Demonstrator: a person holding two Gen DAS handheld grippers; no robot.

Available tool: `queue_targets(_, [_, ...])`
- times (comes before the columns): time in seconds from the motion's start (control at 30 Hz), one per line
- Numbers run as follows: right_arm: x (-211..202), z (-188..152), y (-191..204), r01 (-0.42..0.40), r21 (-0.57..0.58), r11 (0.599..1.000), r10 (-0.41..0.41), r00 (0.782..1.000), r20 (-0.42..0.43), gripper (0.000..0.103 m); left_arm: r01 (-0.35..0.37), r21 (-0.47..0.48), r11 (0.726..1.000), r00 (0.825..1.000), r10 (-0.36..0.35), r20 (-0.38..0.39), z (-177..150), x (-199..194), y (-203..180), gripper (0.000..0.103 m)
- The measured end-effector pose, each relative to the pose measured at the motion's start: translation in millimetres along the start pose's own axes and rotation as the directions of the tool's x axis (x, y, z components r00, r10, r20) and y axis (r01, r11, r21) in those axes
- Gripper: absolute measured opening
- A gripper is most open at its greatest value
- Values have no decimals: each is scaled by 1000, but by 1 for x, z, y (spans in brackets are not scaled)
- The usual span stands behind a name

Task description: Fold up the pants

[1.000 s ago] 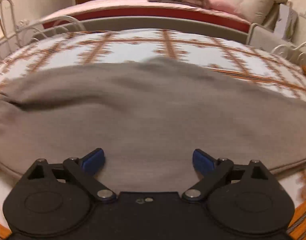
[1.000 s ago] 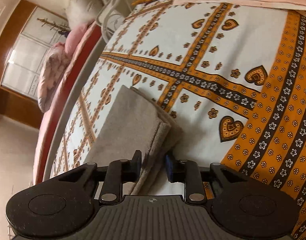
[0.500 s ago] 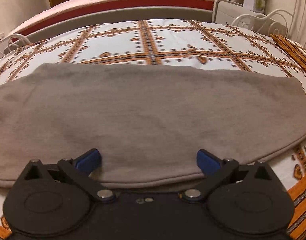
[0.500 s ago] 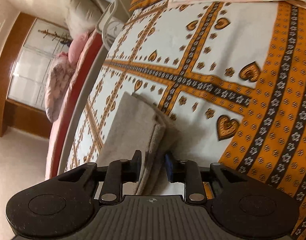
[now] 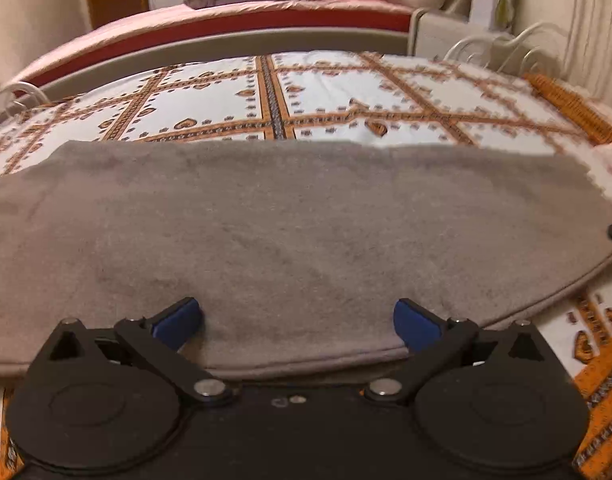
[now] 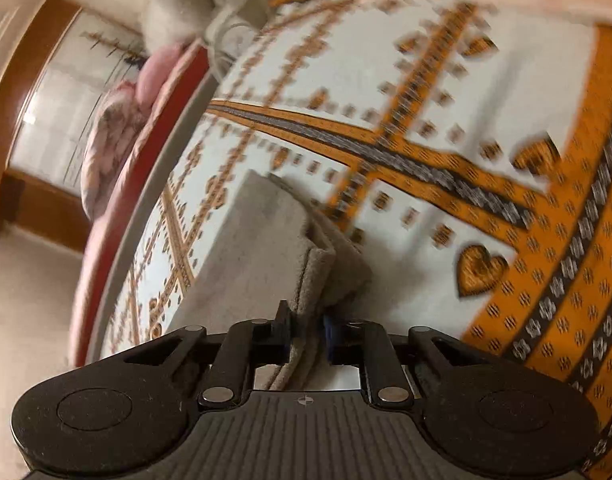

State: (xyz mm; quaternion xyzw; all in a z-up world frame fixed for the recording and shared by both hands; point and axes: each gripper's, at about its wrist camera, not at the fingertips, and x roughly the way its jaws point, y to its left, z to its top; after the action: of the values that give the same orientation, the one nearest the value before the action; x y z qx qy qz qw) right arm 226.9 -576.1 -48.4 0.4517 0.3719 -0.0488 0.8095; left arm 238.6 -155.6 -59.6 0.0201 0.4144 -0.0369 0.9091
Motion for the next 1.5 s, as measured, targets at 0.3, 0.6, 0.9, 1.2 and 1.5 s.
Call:
queue_targets(0.3, [-11, -52, 118, -9, -460, 888, 50, 996, 77, 13, -207, -69, 976, 969, 215, 126, 20, -53, 212, 97])
queue_targets(0.6, [43, -165, 243, -171, -645, 745, 158, 984, -78, 13, -369, -262, 892, 913, 400, 77, -15, -105, 387, 97])
queue_targets(0.9, [122, -374, 316, -345, -827, 445, 61, 932, -356, 14, -335, -373, 865, 928, 371, 26, -48, -121, 439, 97])
queue_targets(1.2, [114, -395, 315, -334, -882, 332, 136, 943, -305, 20, -298, -408, 863, 939, 343, 38, -53, -122, 454, 97])
queue_targets(1.5, [85, -423, 297, -455, -871, 186, 130, 890, -437, 22, -288, -397, 871, 944, 328, 35, -51, -117, 450, 97])
